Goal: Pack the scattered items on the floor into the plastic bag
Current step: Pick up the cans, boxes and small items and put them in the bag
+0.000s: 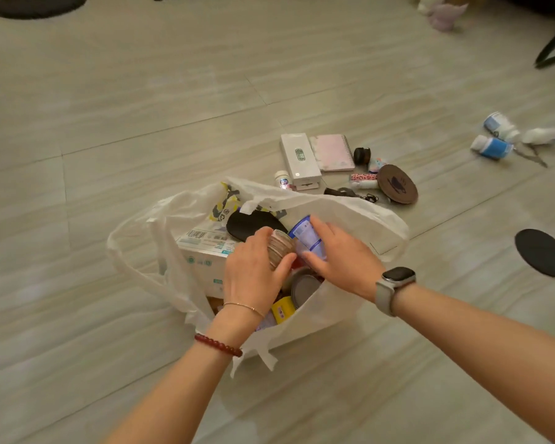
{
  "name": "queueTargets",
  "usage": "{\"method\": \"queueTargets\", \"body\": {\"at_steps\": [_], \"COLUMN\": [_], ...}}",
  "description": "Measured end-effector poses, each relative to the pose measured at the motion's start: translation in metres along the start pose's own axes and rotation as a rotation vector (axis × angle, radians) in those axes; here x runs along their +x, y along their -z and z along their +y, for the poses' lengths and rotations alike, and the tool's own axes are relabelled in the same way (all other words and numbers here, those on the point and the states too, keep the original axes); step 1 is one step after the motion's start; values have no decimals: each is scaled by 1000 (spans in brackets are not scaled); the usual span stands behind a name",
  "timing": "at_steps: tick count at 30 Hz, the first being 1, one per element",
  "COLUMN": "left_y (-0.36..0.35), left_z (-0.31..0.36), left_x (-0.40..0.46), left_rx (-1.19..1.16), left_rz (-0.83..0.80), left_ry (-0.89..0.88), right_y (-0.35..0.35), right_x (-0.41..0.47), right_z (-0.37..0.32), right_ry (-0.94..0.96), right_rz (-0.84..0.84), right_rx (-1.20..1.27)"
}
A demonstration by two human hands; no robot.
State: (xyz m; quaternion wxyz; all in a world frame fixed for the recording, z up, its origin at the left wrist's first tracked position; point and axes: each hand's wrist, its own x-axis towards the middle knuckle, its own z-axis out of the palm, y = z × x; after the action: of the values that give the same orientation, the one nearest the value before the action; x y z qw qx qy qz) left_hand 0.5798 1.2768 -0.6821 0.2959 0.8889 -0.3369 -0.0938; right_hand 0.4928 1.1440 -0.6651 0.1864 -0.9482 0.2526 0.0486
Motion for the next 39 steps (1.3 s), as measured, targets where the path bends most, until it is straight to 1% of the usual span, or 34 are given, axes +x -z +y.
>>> {"method": "queueTargets", "body": {"at_steps": [1, 2, 3, 4, 5, 6, 7, 8, 9, 11, 12, 13, 14, 15, 17, 19, 22, 25, 27, 28, 29, 31, 33, 34, 35, 37, 39], "left_y": [-5, -10, -14, -17, -20, -23, -25, -27, -28, -32, -34, -36, -37, -39, -42, -46, -47, -48, -43, -40, -36, -30, -25, -22, -18, -11, -5], "left_z": [1, 2, 2, 2, 3, 5, 7, 10, 12, 11, 9, 7, 5, 5, 8, 9, 17, 23, 26, 27, 27, 25, 18, 12, 6, -6, -14], "left_x": [2, 5, 8, 11, 14, 17, 18, 19, 20, 19, 19, 20, 21, 22, 26, 31, 44, 54, 58, 60, 61, 65, 73, 79, 85, 98, 108], "left_rx": [61, 100, 124, 144, 167, 201, 246, 303, 368, 496, 551, 590, 612, 617, 603, 595, 599, 583, 588, 584, 565, 483, 434, 463, 516, 640, 697], "left_rz": [-5, -13, -17, -17, -16, -19, -32, -61, -103, -176, -209, -243, -275, -292, -332, -349, -424, -508, -521, -508, -484, -403, -300, -270, -267, -322, -363], "left_ry": [-53, -84, -96, -102, -114, -131, -145, -155, -167, -200, -207, -200, -190, -185, -203, -250, -240, -220, -257, -296, -335, -357, -294, -243, -184, -81, -49], "right_y": [6, 11, 14, 16, 19, 20, 22, 22, 18, 7, -1, -9, -15, -20, -26, -27, -29, -44, -51, -52, -51, -52, -55, -56, -56, -53, -39], "right_x": [-1, -2, -3, -4, -4, -3, 0, 4, 7, 17, 22, 26, 29, 32, 33, 35, 45, 67, 79, 81, 83, 86, 85, 82, 78, 70, 62], "right_z": [4, 11, 20, 29, 38, 46, 50, 54, 60, 68, 73, 76, 80, 84, 92, 99, 104, 113, 111, 107, 103, 99, 99, 99, 99, 100, 98], "right_ry": [80, 204, 326, 403, 417, 372, 256, 120, -35, -288, -355, -403, -462, -516, -610, -655, -712, -749, -788, -810, -822, -809, -759, -728, -691, -604, -495], "right_rz": [6, 54, 166, 301, 407, 464, 419, 340, 221, -29, -65, -35, 6, 32, 26, 23, 4, 20, 43, 50, 40, 33, 38, 58, 92, 164, 234], "right_rx": [-40, -123, -225, -328, -418, -500, -510, -455, -299, 237, 462, 588, 629, 603, 536, 554, 714, 890, 994, 1003, 961, 831, 795, 814, 841, 858, 847]}}
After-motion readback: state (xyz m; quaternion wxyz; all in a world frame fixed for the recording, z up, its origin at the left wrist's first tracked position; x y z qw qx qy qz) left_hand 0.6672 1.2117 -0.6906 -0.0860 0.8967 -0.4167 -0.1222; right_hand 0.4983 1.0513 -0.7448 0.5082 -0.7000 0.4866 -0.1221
